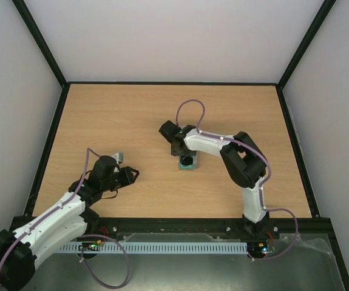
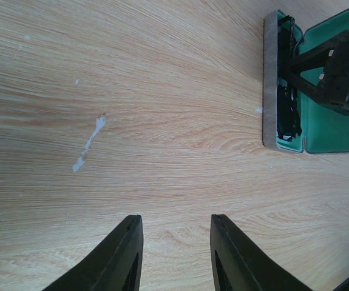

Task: Organize the sunglasses
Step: Place the sunglasses in the sunglasses case.

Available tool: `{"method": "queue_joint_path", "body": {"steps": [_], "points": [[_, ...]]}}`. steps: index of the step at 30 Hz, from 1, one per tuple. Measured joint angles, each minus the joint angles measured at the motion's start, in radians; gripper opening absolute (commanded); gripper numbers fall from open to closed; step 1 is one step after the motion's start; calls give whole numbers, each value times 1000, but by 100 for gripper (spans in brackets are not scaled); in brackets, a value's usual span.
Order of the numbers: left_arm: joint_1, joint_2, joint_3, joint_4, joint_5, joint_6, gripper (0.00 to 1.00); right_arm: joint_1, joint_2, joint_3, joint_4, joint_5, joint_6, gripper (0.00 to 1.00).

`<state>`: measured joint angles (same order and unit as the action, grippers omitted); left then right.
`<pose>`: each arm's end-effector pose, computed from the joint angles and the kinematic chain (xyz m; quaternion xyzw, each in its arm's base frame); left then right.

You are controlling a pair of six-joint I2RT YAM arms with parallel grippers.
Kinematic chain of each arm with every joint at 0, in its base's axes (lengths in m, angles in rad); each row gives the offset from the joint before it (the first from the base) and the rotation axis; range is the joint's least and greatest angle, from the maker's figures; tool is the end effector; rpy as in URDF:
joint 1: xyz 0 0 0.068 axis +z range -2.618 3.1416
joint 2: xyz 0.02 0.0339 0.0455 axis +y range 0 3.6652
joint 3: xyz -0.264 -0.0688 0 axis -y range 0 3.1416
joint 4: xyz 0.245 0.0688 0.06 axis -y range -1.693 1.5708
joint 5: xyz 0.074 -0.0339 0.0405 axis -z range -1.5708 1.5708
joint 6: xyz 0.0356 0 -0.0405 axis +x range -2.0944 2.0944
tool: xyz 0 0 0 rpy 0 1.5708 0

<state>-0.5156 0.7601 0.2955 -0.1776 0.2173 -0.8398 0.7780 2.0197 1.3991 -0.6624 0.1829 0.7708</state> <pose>0.1369 -0.0864 0.1741 -0.0955 0.8850 -0.3546 0.2860 0.2893 0.2759 0.1532 0.0095 0.9856 0.0353 0.1653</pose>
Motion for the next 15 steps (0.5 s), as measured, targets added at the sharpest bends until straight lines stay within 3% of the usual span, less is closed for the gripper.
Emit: {"method": "queue_joint_path", "body": {"steps": [15], "points": [[0,2,-2,0,2,0,33,-6,-52,-94,108,-25,-1,1]]}}
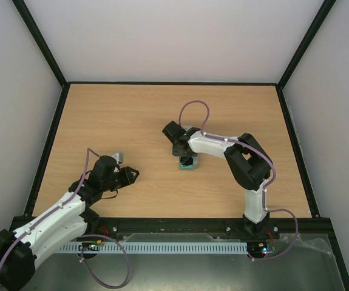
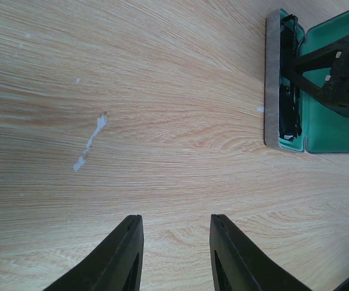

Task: Organize the sunglasses
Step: Place the sunglasses in the sunglasses case.

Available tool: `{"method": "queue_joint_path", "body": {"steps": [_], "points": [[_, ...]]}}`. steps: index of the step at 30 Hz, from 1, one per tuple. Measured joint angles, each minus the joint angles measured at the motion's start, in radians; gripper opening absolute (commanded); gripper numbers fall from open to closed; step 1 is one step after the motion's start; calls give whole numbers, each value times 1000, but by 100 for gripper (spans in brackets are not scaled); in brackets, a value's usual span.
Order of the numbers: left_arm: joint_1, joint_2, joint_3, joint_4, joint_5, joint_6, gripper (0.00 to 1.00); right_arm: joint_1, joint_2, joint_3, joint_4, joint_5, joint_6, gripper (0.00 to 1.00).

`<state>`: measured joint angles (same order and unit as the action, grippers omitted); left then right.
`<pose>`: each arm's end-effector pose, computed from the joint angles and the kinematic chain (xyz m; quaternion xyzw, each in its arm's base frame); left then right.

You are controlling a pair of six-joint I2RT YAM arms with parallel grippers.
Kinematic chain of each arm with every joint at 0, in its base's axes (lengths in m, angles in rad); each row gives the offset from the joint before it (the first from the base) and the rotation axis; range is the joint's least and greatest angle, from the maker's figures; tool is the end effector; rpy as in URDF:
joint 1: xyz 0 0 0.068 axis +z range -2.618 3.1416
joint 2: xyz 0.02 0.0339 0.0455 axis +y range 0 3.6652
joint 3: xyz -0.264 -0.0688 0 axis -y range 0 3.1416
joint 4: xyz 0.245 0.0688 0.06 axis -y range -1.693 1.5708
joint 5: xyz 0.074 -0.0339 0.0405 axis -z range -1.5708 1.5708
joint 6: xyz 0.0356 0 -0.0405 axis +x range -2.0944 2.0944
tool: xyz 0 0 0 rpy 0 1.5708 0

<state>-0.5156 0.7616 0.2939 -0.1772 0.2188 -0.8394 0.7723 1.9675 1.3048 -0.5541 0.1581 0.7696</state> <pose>0.1368 -0.0864 0.1734 -0.0952 0.8856 -0.3544 0.2846 0.2832 0.2681 0.1512 0.0126 0.9813 0.0666 0.1801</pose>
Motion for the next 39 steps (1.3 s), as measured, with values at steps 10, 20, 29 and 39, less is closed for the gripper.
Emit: {"method": "queue_joint_path", "body": {"steps": [10,20,29,39], "points": [[0,14,0,8,0,0,33,-4,-56,-82,88,-14,-3,1],[0,14,0,8,2,-1,33,32,-46,-66,60,0,-5,23],[0,14,0,8,2,-1,33,50,-6,13,-61,19,3,33],[0,39,0,19,2,-1,33,88,-40,103,-118,9,4,39]]}}
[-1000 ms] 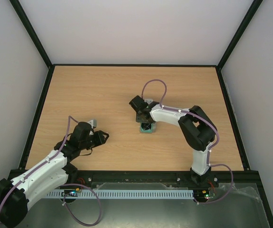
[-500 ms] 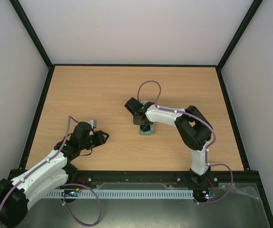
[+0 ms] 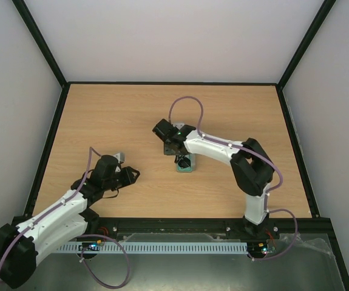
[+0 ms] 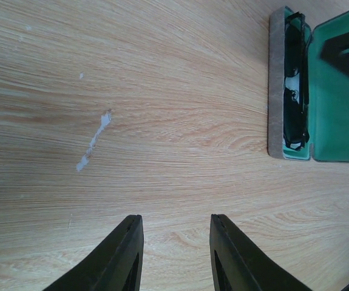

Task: Organize the sunglasses
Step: Place the sunglasses in the sunglasses case, then close the sunglasses case at the center of the board.

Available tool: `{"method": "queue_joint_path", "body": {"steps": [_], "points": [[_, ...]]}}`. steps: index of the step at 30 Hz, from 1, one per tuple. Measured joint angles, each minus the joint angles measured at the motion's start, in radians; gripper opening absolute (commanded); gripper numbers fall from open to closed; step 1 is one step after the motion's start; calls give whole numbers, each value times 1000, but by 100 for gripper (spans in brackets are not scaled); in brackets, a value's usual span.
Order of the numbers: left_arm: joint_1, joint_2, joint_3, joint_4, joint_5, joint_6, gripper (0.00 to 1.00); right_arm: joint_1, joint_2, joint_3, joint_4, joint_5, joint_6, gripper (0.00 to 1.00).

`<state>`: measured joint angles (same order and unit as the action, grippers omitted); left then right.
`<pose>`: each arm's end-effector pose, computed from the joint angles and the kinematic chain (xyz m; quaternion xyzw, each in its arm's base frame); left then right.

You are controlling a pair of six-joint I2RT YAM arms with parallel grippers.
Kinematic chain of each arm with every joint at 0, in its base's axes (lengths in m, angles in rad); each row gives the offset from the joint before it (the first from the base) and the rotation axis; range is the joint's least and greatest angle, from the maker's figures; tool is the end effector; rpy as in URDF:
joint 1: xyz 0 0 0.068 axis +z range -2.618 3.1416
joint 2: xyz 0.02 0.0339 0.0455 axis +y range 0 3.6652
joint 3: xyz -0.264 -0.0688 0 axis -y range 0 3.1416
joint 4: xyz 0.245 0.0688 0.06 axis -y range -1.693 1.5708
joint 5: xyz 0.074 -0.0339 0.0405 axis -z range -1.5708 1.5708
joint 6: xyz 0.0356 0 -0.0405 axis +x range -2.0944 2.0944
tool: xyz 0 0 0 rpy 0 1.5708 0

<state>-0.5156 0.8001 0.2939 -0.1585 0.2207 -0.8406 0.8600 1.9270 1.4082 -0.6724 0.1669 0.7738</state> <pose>0.1397 -0.0882 0.1695 -0.0970 0.8897 -0.3500 0.2767 0.2622 0.2955 0.1902 -0.0265 0.9784 0.0810 0.1884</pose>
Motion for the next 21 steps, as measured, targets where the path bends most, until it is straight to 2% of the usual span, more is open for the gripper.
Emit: {"method": "queue_joint_path", "body": {"steps": [4,8,13,16,21], "points": [[0,70,1,36,1,1,32,-5,-99,8,5,-35,-4,40],[-2,193,27,76,2,3,31,-66,-252,-30,53,-93,-13,40],[-37,375,124,140,-4,7,31,-247,-431,-230,159,-212,-34,39],[-66,467,185,181,-10,8,30,-353,-469,-353,201,-280,-50,35],[-106,643,278,237,-20,12,26,-440,-476,-491,253,-373,-74,26]]}}
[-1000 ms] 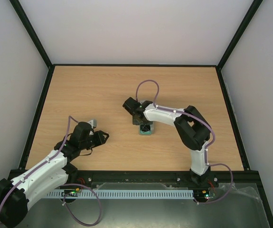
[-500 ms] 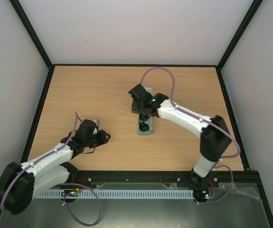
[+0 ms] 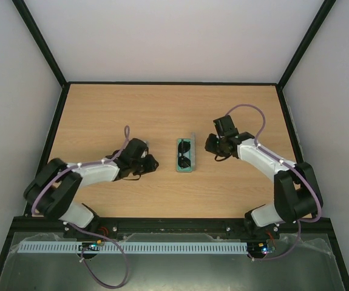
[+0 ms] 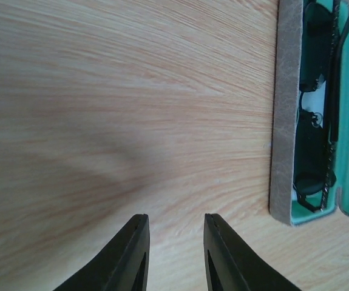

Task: Organize the sunglasses
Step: Close the sunglasses case at the center of the board.

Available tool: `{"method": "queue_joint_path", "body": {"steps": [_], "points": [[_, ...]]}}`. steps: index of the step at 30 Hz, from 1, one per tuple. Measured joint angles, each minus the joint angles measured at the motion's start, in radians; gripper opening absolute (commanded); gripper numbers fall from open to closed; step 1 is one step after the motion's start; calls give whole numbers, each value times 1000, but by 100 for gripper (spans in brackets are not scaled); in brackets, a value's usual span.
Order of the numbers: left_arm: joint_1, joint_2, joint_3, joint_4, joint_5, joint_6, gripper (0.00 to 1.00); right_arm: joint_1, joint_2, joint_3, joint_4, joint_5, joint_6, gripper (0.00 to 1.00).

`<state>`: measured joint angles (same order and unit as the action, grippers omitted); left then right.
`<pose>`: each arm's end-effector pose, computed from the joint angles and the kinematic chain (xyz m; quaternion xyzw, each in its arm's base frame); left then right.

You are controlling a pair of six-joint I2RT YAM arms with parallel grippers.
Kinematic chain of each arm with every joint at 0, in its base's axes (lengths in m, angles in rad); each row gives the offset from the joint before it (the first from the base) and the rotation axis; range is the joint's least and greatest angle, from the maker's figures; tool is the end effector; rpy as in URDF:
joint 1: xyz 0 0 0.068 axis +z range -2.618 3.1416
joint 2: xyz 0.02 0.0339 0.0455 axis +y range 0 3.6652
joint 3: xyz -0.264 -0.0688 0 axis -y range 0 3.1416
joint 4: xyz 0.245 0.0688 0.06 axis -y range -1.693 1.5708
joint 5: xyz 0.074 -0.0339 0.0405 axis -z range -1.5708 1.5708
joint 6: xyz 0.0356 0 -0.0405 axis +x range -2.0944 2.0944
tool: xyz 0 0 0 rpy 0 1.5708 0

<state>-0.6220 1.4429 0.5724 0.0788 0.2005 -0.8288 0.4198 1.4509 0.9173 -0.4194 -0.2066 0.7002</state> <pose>0.2125 -0.1611 0.1492 -0.0572 0.9194 -0.3200 0.2213 0.2645 0.1261 0.2139 0.1014 0.9427 0.2439 0.2040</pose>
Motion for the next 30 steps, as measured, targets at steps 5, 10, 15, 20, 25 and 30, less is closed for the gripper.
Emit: {"method": "queue_joint_path", "body": {"steps": [5,10,15,20,25,30], "points": [[-23,147,66,54,-3,-2,24,-25,-4,-55,68,-71,-16,21],[-37,246,132,127,6,-6,20,-25,-2,-78,166,-166,-20,16],[-61,373,230,218,32,-12,18,-17,29,-79,237,-233,-16,12],[-69,435,267,286,47,-18,16,27,85,-79,298,-249,0,12],[-76,482,296,341,55,-25,15,98,164,-63,344,-241,17,10],[-84,489,290,369,52,-31,16,146,227,-41,385,-235,26,14]]}}
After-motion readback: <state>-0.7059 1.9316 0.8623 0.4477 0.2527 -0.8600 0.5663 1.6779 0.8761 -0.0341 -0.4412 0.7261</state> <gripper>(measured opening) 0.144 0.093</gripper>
